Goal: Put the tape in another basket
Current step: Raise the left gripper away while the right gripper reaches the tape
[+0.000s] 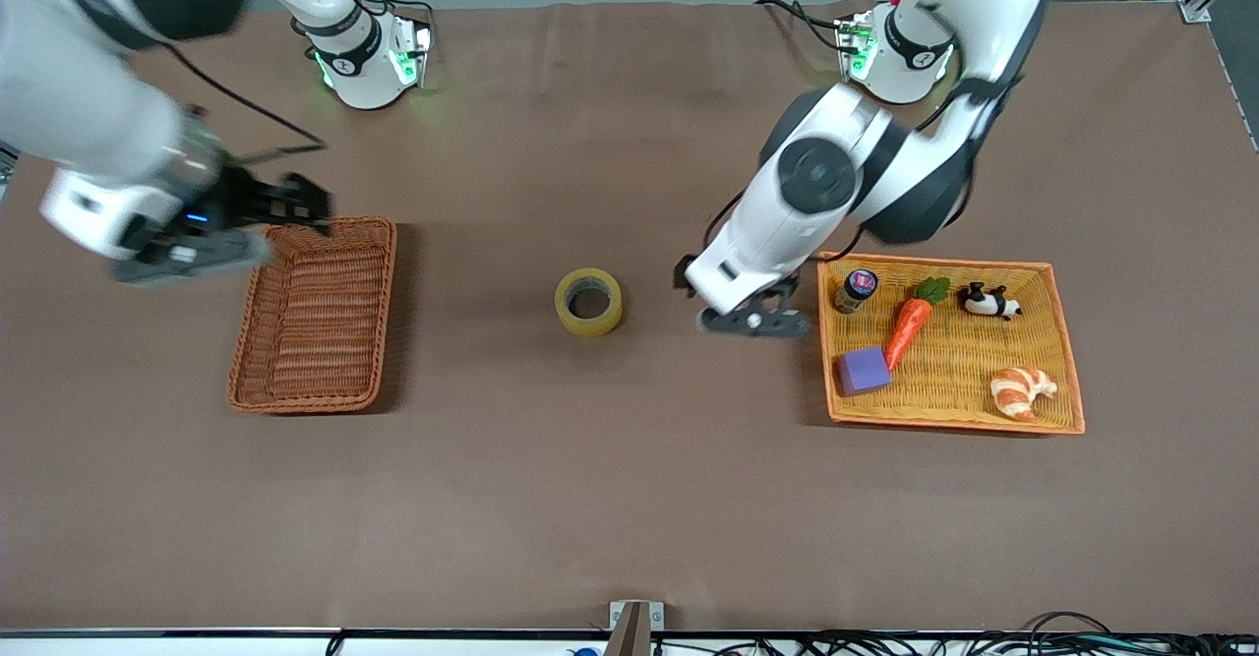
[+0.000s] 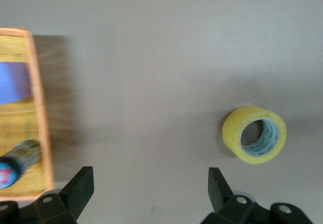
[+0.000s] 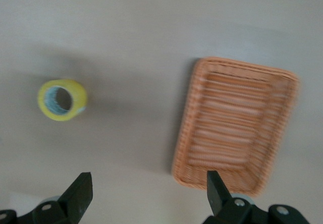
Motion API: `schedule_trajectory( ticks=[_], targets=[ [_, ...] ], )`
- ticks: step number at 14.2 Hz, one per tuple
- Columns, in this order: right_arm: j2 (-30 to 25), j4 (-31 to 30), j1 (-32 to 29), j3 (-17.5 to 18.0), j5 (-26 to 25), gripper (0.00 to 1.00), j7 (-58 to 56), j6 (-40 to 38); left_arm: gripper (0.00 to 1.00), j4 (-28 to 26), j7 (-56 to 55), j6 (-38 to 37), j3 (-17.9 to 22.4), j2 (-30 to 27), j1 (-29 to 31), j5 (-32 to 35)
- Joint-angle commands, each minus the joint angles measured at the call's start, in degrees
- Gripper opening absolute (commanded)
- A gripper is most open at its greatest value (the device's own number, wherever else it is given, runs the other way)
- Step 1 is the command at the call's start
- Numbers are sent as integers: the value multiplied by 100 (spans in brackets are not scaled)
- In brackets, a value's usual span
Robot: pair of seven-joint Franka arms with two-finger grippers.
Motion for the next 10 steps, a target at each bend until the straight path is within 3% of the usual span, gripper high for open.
schedule_trajectory(
  ticks=[1,4,7,10],
  targets=[
    [476,-302,227,572,-323,100,978,874,100,-594,74,-358,-34,-980,295,41],
    [1416,-294,526,1039,-1071,100,2184,1789,100,-883,573,-676,-34,-1762,672,6],
    [2137,-302,886,1049,-1282,100,2590,2529,100,-1025,1232,-974,-25,-2396,1173,-21],
    [2709,-311,1124,1049,-1810,100,2969,2846,100,-596,1515,-1466,37,-2512,1375,-21]
  ],
)
